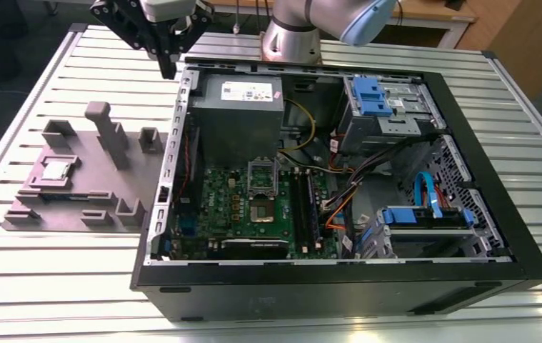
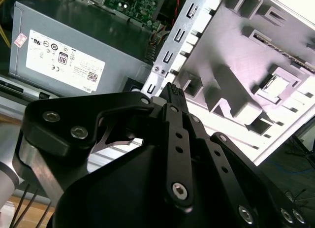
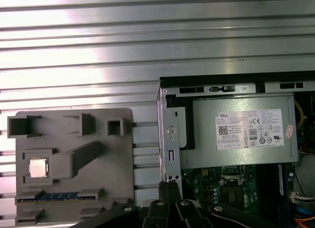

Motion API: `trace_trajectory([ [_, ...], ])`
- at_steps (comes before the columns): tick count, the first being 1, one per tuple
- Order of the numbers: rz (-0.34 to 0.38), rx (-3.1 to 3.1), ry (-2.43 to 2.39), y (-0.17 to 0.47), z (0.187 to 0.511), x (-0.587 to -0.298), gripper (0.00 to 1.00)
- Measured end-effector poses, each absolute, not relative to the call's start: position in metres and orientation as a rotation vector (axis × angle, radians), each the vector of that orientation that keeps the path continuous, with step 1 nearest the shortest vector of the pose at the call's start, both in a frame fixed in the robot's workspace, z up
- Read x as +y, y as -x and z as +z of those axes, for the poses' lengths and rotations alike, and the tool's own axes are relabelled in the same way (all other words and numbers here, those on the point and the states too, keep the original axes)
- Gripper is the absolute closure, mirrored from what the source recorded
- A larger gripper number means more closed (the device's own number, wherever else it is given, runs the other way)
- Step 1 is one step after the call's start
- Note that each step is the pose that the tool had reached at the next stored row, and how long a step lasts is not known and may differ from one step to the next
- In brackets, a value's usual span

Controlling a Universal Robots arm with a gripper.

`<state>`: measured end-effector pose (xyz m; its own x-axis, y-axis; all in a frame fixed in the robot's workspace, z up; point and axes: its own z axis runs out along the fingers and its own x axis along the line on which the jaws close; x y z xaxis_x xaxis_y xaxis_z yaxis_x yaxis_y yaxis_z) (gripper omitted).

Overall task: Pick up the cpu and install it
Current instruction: 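Reach for the cpu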

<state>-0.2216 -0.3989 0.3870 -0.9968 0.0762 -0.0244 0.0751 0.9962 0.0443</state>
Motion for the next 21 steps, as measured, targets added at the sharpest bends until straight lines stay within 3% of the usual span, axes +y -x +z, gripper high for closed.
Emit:
trace_trajectory([
  [21,0.068,3.112,-0.118,0.238,0.387,-0.399,0.9],
])
